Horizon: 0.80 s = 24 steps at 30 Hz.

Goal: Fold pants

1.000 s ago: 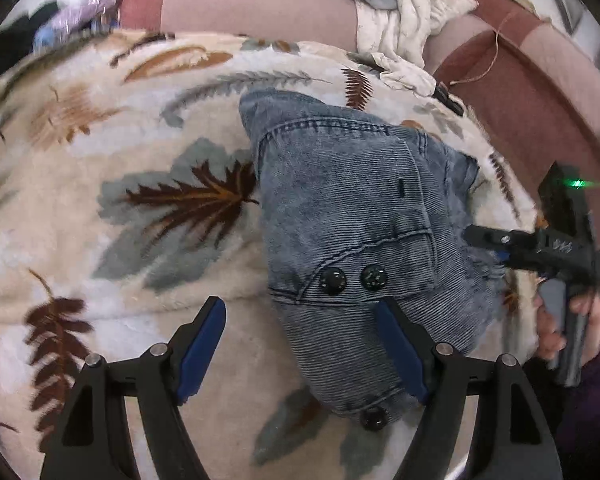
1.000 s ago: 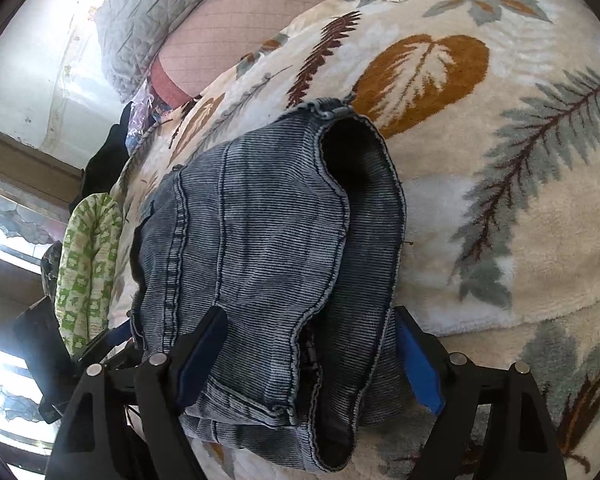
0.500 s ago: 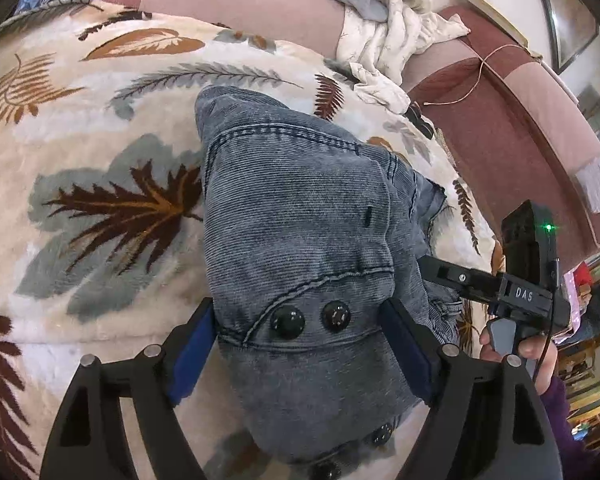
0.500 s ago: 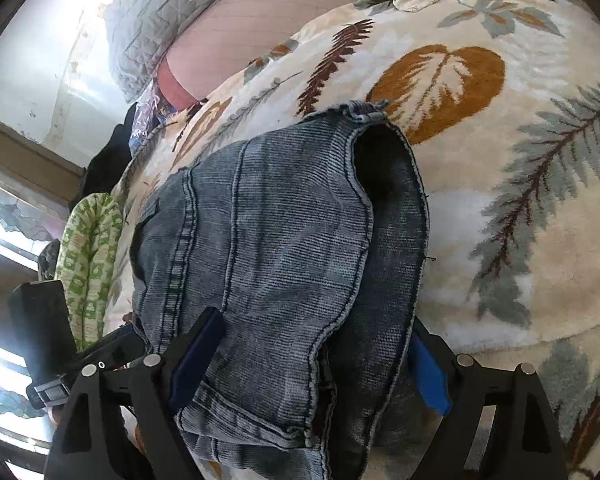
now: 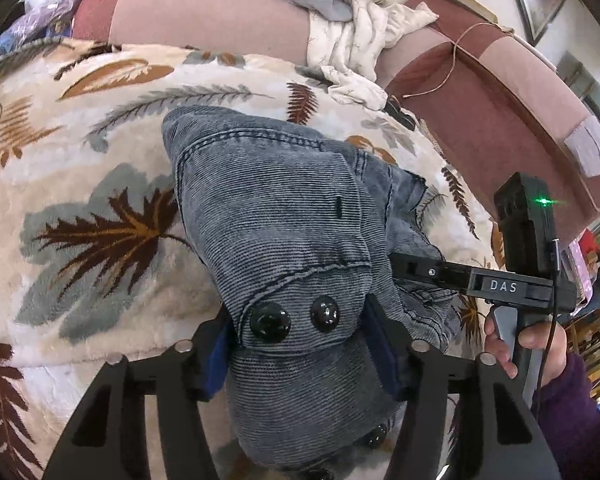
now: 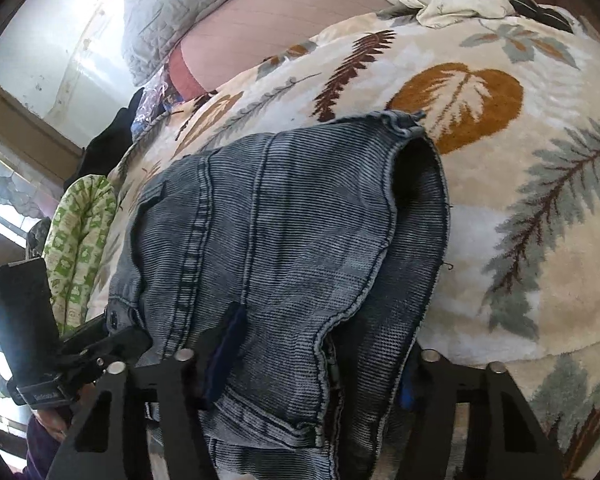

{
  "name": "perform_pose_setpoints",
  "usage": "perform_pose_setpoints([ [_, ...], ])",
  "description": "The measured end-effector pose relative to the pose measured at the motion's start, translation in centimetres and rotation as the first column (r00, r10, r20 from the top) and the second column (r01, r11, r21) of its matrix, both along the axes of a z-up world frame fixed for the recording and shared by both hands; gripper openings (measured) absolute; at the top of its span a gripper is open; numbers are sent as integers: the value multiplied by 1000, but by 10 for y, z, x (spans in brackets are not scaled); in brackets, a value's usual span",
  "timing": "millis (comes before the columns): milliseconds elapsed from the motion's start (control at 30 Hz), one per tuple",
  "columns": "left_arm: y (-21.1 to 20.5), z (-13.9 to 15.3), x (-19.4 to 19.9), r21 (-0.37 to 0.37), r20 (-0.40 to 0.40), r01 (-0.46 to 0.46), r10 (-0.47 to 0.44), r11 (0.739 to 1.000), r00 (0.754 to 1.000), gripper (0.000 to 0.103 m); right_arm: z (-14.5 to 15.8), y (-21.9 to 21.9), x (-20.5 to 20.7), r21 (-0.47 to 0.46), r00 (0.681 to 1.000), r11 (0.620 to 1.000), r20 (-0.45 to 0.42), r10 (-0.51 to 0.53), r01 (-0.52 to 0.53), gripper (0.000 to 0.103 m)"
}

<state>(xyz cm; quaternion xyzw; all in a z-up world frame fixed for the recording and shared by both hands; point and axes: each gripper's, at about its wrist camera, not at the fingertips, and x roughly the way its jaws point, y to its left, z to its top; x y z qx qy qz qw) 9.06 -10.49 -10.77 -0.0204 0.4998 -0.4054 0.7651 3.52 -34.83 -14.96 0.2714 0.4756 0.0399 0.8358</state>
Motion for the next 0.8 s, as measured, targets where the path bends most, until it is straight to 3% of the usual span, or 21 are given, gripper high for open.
perform_pose_setpoints([
  [267,-1,12,-6,-1,52,6,-6,1000,999,51,9,8,-2,-17,1000,1000,23,16,-15,50],
  [567,12,32,-10,-3,109,-17,17,1000,994,50,26,25,-3,-23,997,999,68,43,-41,40],
  [800,38,49,-9,-10,149,-73,74,997,986,50,40,53,3,-9,990,996,103,93,-93,40],
])
